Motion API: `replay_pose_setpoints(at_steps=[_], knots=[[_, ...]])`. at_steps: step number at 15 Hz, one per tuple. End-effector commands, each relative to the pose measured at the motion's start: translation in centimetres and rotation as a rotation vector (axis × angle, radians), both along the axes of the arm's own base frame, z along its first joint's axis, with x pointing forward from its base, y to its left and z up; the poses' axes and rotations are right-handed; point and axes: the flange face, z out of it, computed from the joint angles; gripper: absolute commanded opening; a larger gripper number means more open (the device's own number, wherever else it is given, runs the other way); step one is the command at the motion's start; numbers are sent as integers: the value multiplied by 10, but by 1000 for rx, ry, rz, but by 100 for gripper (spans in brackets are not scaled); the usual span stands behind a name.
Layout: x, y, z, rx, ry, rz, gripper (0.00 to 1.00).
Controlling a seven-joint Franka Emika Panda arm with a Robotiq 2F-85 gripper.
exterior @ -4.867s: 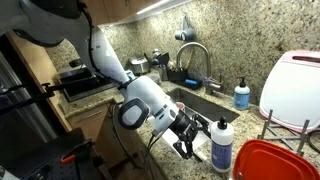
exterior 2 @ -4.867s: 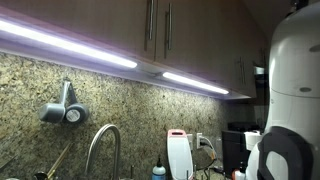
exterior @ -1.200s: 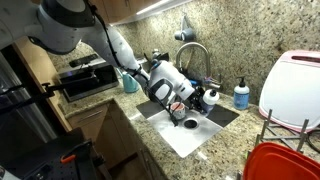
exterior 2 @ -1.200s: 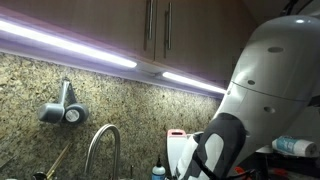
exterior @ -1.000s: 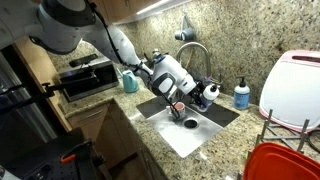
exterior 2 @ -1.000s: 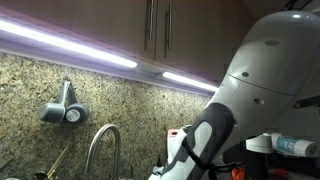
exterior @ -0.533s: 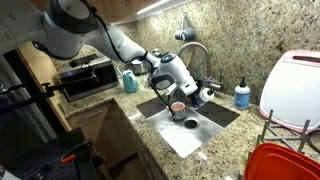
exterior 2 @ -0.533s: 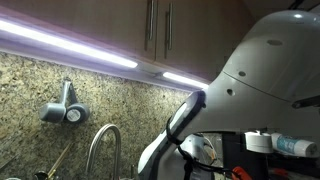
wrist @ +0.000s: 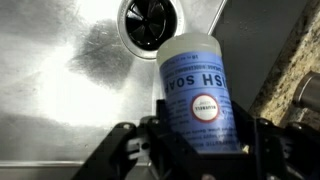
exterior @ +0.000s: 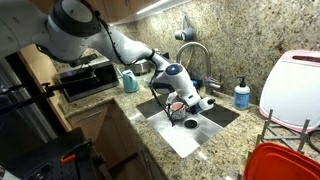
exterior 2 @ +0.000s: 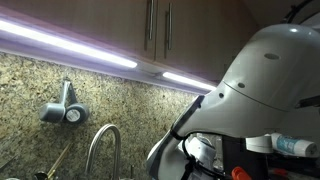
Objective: Put the right bottle into the sink
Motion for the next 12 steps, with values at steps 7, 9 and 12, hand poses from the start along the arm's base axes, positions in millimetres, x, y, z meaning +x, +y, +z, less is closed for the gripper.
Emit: replay_pose_setpoints(at_steps=[7, 9, 12], knots=[[8, -1, -1, 296, -123, 154, 37], [8, -10, -2, 360, -133, 162, 37], [6, -20, -10, 441, -129, 171, 37]])
